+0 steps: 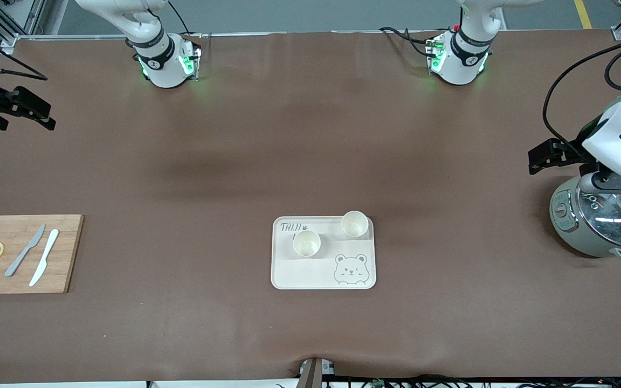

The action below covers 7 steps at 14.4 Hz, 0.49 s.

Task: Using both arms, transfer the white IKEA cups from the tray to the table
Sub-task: 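Reach the left gripper toward the cup on the tray while the right gripper approaches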

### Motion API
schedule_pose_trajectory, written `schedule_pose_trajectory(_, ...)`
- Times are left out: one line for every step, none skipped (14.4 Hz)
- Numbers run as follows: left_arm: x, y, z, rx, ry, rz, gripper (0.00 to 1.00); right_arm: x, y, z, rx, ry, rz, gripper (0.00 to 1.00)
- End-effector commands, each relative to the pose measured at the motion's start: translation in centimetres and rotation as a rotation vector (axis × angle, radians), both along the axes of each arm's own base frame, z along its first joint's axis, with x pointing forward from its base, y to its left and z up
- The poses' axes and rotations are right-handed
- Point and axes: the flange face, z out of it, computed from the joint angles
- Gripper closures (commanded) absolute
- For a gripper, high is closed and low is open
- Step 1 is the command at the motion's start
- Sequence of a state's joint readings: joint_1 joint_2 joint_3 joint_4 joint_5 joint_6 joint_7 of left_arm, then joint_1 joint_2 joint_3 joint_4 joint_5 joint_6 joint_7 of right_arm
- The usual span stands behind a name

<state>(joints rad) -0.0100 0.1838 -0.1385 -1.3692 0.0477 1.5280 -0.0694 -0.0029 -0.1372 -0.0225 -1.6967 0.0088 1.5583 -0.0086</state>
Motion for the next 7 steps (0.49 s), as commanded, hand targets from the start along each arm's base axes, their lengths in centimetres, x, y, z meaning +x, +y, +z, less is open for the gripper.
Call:
schedule_pose_trajectory(-0.6,0.1,0.9,-0.008,-0.001,0.013,0.00,-0.3,-0.2,0.0,0.004,0.002,0.006,0.00)
schedule_pose_trajectory(-0.7,-0.2,0.9,-0.012,0.000,-0.001,0.00,-0.3,-0.2,0.0,0.004,0.002,0.006,0.00)
schedule_pose_trajectory(-0.9,-0.8,1.2,-0.022,-0.011,-0.015,0.00,-0.3,-0.2,0.0,0.004,0.002,0.006,0.00)
schedule_pose_trajectory(-0.4,-2.1,0.2,-0.027,-0.003,-0.020,0.00,-0.3,-0.2,0.0,0.004,0.002,0.006,0.00)
schedule_pose_trajectory(0.0,-3.6,-2.2,-0.012,0.028,-0.059,0.00,-0.3,-0.2,0.0,0.004,0.003,0.006,0.00)
schedule_pose_trajectory(0.5,-5.8,-3.8,-0.007,0.030,-0.074,0.00,-0.3,-0.2,0.0,0.005,0.003,0.005,0.00)
schedule_pose_trajectory(1.1,-7.6,-4.9,-0.016,0.019,-0.053,0.00,-0.3,-0.1,-0.1,0.007,0.009,0.002,0.00)
